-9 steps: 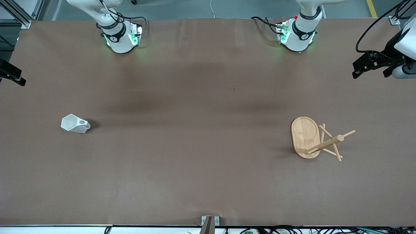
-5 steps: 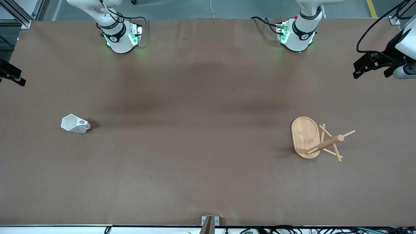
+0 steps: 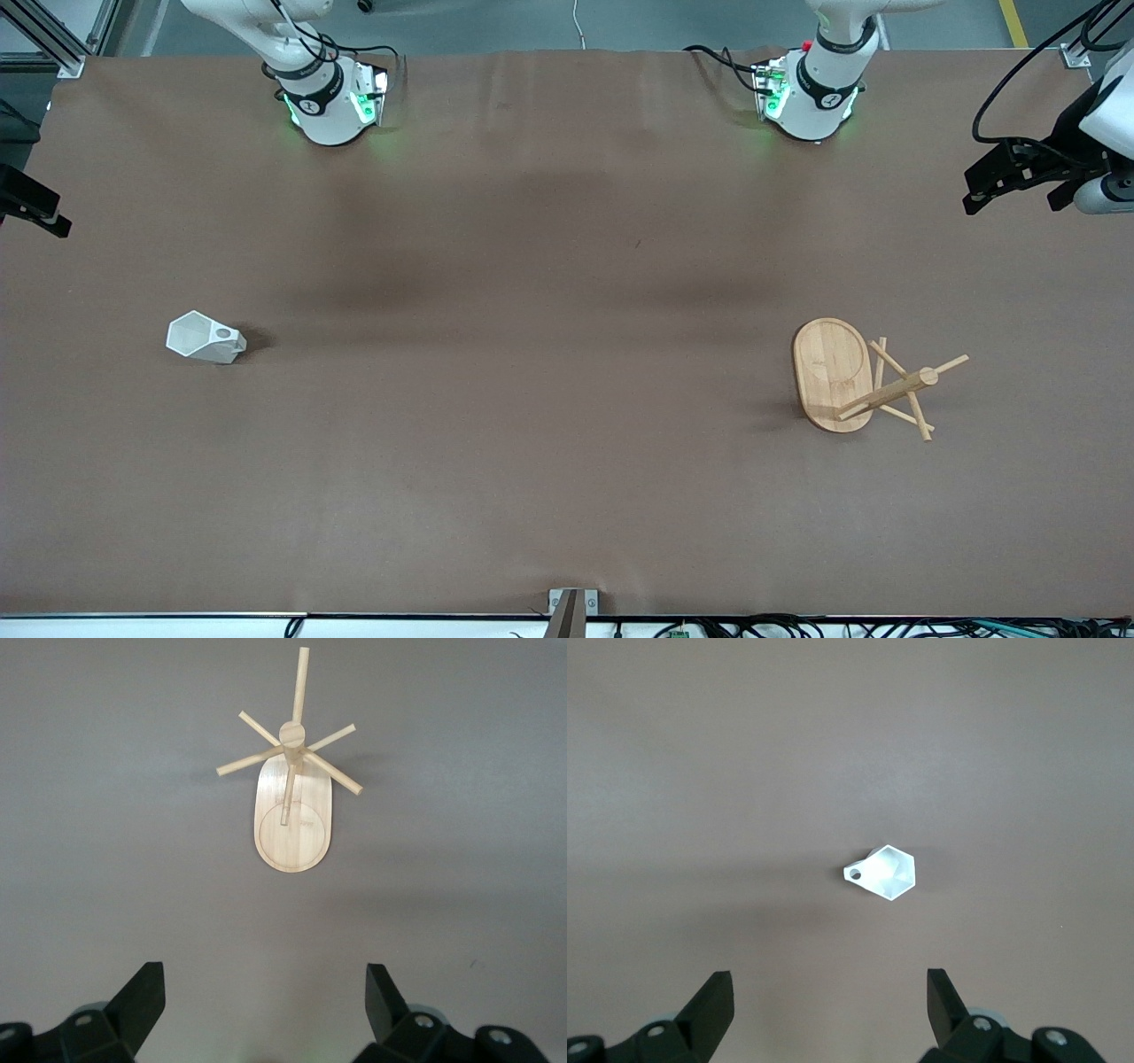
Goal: Hang cup on rack
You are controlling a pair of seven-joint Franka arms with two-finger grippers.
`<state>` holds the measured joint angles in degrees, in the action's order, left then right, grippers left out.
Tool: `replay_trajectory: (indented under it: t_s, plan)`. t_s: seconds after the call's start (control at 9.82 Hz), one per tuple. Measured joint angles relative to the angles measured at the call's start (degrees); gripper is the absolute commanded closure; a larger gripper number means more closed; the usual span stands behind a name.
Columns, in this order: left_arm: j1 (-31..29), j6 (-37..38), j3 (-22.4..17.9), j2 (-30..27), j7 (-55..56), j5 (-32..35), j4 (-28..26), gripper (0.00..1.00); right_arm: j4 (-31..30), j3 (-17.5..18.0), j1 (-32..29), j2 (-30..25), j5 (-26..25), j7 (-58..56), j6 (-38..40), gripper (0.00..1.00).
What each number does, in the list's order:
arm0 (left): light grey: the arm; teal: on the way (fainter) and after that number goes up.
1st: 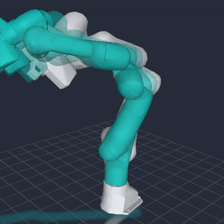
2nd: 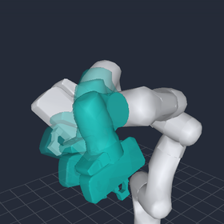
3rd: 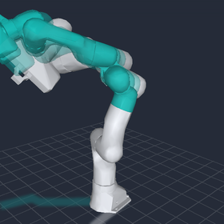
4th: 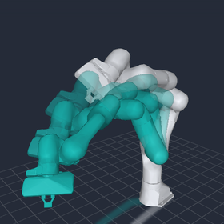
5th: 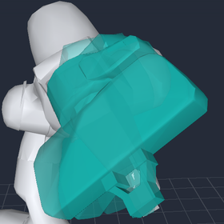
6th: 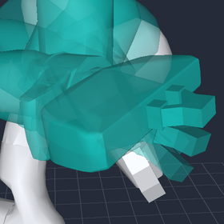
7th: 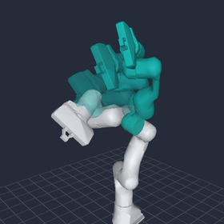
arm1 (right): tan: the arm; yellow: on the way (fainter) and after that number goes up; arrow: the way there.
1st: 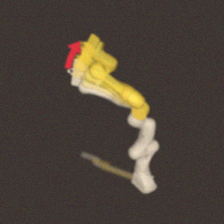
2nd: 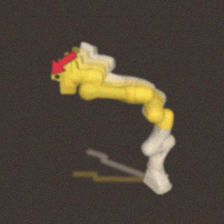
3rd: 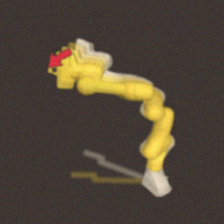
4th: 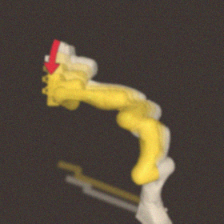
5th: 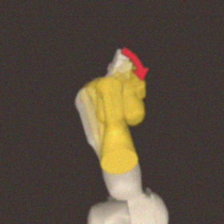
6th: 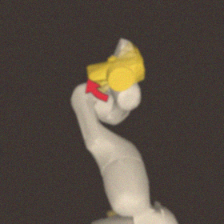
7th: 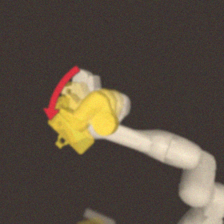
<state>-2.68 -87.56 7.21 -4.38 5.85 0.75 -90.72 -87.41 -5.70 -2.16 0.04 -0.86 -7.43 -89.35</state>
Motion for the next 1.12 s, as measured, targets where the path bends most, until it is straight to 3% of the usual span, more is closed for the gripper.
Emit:
replay_trajectory:
  t_s: [0.2,0.61,1.12]
  plan:
    - [-0.11,0.24,-0.04,0.00,0.00,0.00,0.30,0.00,-5.65,-0.05,-1.40,1.25,0.00,-1.39,-7.62,0.05]
    - [0.30,0.49,0.50,0.00,0.00,0.00,0.69,0.00,-23.48,-0.27,-6.28,4.11,0.00,-5.16,-28.18,0.05]
    - [0.33,0.84,0.63,0.96,0.05,0.00,0.67,0.00,-28.59,-0.33,-11.40,13.52,0.00,-11.15,-39.83,0.07]
